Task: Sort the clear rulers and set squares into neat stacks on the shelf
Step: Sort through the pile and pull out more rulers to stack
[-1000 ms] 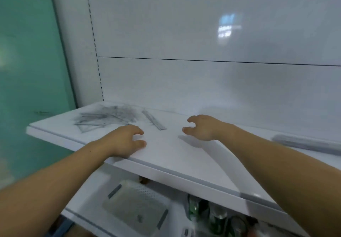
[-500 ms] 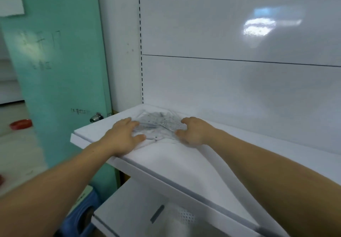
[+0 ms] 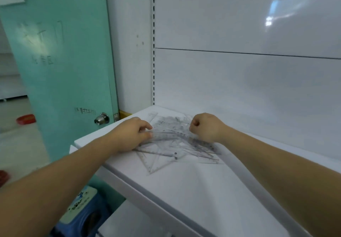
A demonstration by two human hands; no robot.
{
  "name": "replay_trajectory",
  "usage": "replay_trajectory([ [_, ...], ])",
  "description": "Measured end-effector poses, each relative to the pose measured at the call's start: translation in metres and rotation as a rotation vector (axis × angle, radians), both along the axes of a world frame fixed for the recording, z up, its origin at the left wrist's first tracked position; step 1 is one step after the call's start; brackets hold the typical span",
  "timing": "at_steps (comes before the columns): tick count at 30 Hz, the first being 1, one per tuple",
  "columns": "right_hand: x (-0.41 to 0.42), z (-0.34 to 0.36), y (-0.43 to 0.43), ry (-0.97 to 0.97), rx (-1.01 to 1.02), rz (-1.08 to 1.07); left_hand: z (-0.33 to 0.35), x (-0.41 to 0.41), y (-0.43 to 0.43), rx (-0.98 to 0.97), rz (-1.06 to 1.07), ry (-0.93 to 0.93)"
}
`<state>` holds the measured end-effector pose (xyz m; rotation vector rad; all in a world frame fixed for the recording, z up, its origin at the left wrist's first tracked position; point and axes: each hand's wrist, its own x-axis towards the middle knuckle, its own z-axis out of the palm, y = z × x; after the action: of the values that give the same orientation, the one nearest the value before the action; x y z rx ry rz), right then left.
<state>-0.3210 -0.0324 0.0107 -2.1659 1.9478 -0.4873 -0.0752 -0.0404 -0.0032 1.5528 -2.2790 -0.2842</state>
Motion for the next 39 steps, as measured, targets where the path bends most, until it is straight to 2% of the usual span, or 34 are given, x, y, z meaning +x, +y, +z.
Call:
replay_trajectory([
  [5,-0.003,-0.005,0.013,-0.023,-0.145,-0.181,0.001,0.006,-0.013,-0.028,-0.045,0.113],
  [8,0.001,-0.005,0.032,-0.027,-0.116,-0.261,0.002,0.009,-0.016,-0.032,-0.069,0.199],
  [11,0.006,-0.007,0.056,0.029,-0.098,-0.291,0.003,0.013,-0.01,-0.064,-0.154,0.3],
  [15,0.007,-0.006,0.095,0.109,-0.243,-0.386,0.006,0.006,-0.003,-0.149,-0.286,0.439],
  [18,-0.001,-0.009,0.127,0.237,-0.322,-0.459,0.005,-0.014,0.008,-0.121,-0.374,0.515],
  [21,-0.019,-0.016,0.165,0.215,-0.327,-0.558,0.001,-0.04,0.029,-0.046,-0.464,0.566],
  [27,-0.071,-0.025,0.269,0.148,-0.316,-0.803,-0.009,-0.113,0.093,0.11,-0.632,0.533],
  [33,-0.142,-0.033,0.396,0.24,-0.293,-1.025,-0.019,-0.215,0.191,0.2,-0.82,0.384],
  [39,-0.226,-0.032,0.523,0.262,-0.211,-1.101,-0.02,-0.326,0.302,0.21,-0.856,0.33],
])
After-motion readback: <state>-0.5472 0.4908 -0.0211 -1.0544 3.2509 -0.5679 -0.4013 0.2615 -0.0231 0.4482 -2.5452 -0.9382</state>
